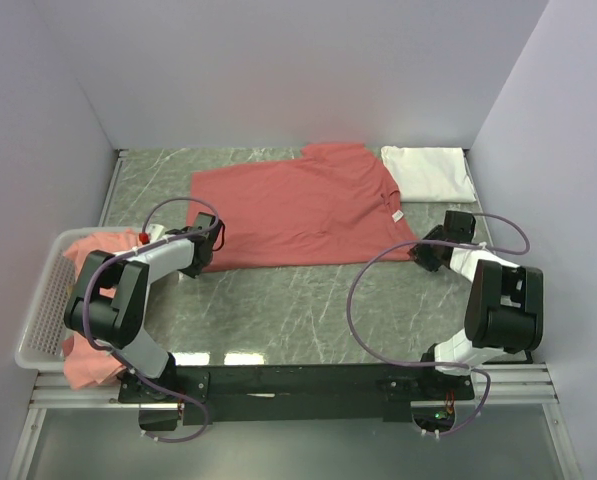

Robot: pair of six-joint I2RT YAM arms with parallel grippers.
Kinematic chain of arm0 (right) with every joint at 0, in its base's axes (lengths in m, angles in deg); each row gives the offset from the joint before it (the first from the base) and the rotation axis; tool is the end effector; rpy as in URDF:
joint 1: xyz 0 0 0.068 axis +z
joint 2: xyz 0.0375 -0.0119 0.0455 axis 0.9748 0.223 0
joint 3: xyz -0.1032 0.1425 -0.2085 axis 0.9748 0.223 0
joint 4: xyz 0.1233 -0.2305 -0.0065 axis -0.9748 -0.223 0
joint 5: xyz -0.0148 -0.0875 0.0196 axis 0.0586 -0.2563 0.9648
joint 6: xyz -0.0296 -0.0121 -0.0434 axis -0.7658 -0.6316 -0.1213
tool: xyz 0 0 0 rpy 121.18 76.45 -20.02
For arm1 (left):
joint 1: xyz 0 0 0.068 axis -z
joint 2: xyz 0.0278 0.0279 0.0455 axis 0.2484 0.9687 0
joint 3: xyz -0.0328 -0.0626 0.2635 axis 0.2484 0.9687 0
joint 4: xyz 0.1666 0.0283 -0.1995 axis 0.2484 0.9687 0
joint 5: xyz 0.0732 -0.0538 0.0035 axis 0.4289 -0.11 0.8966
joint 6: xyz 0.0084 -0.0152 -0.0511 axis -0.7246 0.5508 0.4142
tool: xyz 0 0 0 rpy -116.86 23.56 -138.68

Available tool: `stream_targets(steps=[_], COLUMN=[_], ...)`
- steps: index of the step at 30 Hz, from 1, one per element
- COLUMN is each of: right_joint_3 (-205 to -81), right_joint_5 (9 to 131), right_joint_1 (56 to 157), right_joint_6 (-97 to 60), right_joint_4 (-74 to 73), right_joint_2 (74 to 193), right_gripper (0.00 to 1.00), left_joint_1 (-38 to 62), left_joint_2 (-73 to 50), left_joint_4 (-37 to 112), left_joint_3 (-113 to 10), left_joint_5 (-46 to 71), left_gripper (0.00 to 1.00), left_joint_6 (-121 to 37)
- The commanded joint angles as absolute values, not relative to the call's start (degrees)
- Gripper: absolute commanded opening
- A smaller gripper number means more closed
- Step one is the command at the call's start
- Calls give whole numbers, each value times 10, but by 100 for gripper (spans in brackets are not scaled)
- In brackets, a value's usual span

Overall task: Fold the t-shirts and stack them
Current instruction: Fold the tshirt

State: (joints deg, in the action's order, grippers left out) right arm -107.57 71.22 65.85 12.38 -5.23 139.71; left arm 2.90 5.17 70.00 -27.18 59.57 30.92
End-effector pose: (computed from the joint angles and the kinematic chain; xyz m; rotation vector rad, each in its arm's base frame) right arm 0.2805 -0.0504 0.1509 0.9815 2.3151 0.3796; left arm 0.2673 -0.0598 0.1523 -1.4542 1.9558 0.2773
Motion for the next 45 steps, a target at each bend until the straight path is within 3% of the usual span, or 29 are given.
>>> stream_targets(steps=[1,4,8,16,32,40,42,43,44,45], right_joint_3=[-1094,-1090,-1089,-1101,-996,-981,-984,-988,-991,-995], right_joint_5=[715,717,706,689,632,608,609,610,605,601], right_joint_1=[668,671,670,661,620,619,619,619,619,619], right_joint_6=[133,136,128,127,139,183,185,184,180,177], right_joint_4=[-41,-38,-66,-160,-318,-357,-357,-355,-357,-358], right_joint_2=[1414,1413,1383,1308,1076,1069,1081,1095,1103,1112], right_gripper=[36,14,1,0,0,0,12,23,43,52], left_joint_1=[25,24,24,24,45,56,56,56,56,56], left_joint_2=[33,20,7,-70,-224,-249,-254,-257,-259,-269], left_joint_4=[712,709,726,781,816,820,829,832,842,846], left_joint_3=[-285,-279,-280,-258,-114,-79,-89,-94,-100,-111], left_joint_5=[599,596,595,604,567,557,555,555,557,556], left_gripper=[1,1,1,1,1,1,3,8,21,28], left_joint_6=[295,285,280,283,335,354,349,344,338,331])
